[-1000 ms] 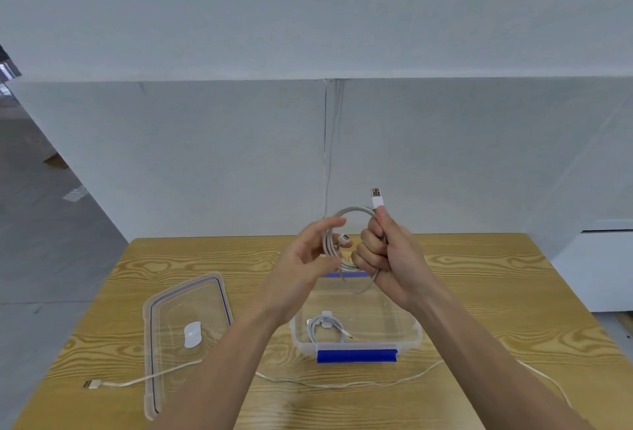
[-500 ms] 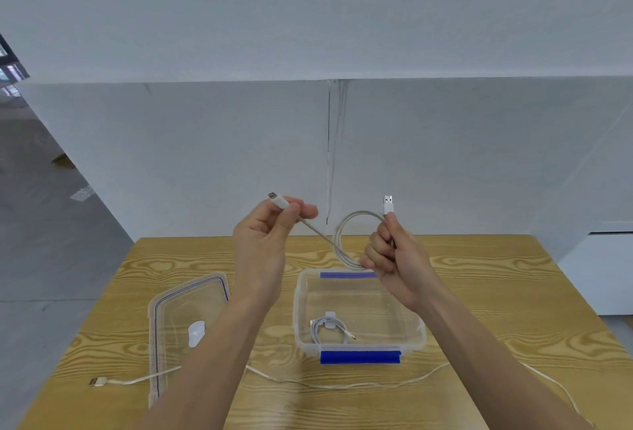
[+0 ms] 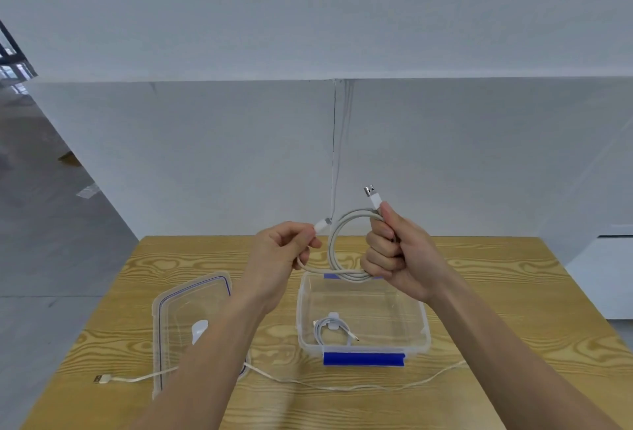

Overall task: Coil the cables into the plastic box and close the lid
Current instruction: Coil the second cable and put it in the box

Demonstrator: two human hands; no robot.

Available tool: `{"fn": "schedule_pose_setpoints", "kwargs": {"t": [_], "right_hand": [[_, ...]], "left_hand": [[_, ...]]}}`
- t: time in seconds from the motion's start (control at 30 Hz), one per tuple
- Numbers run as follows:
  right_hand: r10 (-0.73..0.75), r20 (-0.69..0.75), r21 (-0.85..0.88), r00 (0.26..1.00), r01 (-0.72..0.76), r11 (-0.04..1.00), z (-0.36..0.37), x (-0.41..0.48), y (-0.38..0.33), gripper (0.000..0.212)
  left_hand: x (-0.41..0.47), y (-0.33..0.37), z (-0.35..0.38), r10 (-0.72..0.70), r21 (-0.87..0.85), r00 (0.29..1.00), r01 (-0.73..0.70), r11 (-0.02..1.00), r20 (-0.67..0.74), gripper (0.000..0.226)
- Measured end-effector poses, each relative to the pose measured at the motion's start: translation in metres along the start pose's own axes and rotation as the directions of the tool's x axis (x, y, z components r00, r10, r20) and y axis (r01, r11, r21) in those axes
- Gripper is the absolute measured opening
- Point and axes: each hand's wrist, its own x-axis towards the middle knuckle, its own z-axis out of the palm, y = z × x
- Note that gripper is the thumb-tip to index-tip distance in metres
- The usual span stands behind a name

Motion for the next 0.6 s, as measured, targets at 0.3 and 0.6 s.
{"fn": "schedule_pose_setpoints", "kwargs": {"t": [0.3,0.6], "right_hand": [[0.042,-0.034,-0.015,0.999,-0.042,0.999,0.005,0.008,0.008,0.039],[0.06,-0.109,-0.032,0.992,-0.064,0.997,0.008,0.012,0.024,0.039]], "left_hand": [[-0.006,0.008,0.015,-0.068,-0.107,0.948,0.106,0.989,0.31,0.028],[-0.008,0.002,0.024,-0.124,-0.441,0.93,0.279,0.853,0.347,0.051]]}}
